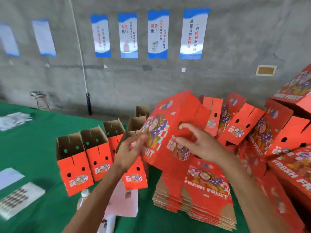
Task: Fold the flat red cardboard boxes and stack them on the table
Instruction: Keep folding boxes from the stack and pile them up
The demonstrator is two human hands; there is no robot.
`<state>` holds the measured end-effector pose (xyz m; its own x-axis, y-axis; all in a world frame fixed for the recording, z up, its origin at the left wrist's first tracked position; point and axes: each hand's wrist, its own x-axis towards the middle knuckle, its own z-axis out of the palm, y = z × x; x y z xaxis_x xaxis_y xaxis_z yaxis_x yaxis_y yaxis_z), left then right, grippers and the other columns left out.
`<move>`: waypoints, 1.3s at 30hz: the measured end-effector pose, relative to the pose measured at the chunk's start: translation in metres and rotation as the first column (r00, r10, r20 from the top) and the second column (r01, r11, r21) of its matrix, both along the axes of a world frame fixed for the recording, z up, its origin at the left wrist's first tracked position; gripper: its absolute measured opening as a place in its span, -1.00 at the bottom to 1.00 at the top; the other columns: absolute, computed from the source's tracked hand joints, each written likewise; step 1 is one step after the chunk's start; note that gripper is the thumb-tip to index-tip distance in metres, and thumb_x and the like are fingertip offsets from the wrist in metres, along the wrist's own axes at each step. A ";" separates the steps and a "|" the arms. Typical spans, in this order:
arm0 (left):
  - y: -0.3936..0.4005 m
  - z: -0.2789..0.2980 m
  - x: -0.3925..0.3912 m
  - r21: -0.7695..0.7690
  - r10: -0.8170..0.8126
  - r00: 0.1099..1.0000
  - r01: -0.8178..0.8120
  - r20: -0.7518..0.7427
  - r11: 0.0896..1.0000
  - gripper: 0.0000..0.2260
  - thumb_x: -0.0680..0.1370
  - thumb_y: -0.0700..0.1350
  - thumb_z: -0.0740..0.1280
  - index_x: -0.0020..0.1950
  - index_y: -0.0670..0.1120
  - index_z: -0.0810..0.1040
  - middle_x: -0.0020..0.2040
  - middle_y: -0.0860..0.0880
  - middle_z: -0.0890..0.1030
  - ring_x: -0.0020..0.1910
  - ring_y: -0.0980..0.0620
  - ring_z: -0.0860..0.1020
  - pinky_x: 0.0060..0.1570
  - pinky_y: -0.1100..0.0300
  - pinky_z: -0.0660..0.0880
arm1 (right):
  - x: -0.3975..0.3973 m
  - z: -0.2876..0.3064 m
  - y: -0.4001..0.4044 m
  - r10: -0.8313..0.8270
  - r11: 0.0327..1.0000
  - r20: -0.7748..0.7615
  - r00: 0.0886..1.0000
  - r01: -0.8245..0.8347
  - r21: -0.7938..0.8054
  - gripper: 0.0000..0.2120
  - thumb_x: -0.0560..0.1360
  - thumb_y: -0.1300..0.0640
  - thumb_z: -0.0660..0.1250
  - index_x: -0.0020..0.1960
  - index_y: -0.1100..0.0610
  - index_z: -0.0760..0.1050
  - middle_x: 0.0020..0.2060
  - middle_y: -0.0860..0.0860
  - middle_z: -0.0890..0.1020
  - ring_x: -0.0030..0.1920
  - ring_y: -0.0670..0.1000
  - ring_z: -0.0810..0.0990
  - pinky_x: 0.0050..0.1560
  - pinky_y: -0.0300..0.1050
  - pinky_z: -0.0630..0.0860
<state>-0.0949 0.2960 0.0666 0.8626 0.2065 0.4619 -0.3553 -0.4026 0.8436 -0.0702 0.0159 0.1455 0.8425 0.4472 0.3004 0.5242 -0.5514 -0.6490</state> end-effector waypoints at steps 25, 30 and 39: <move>0.303 -0.037 0.069 -0.040 0.263 0.965 -0.263 0.006 0.964 -0.35 0.64 0.14 0.33 0.66 0.26 0.09 0.51 0.04 0.49 0.52 0.03 0.43 0.48 -0.21 0.36 | 0.130 -0.099 0.419 0.315 0.932 0.454 0.833 -0.181 -0.315 -0.44 0.64 -0.01 0.27 0.60 -0.19 0.21 0.41 0.19 0.25 0.24 0.22 0.56 0.03 0.14 0.66; 0.322 -0.065 0.113 -0.020 0.308 0.950 -0.309 -0.056 0.951 -0.36 0.64 0.13 0.29 0.68 0.17 0.12 0.53 0.01 0.46 0.54 0.04 0.39 0.50 -0.17 0.36 | 0.177 -0.118 0.439 0.366 0.892 0.386 0.847 -0.201 -0.406 -0.39 0.65 0.03 0.27 0.64 -0.19 0.14 0.38 0.20 0.28 0.19 0.22 0.58 0.02 0.10 0.64; 0.330 -0.065 0.137 0.075 0.338 0.936 -0.331 -0.103 0.941 -0.36 0.65 -0.15 0.37 0.67 -0.09 0.14 0.49 -0.17 0.48 0.50 -0.15 0.43 0.48 -0.22 0.36 | 0.201 -0.119 0.433 0.369 0.881 0.472 0.801 -0.141 -0.451 -0.38 0.66 0.02 0.22 0.66 -0.19 0.09 0.33 0.19 0.43 0.19 0.22 0.52 0.26 0.08 0.46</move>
<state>0.0417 0.6264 0.0020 0.7950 0.4691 0.3847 -0.0959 -0.5290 0.8432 0.1305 0.4493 0.0269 0.4371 0.7936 0.4233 0.8750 -0.4840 0.0040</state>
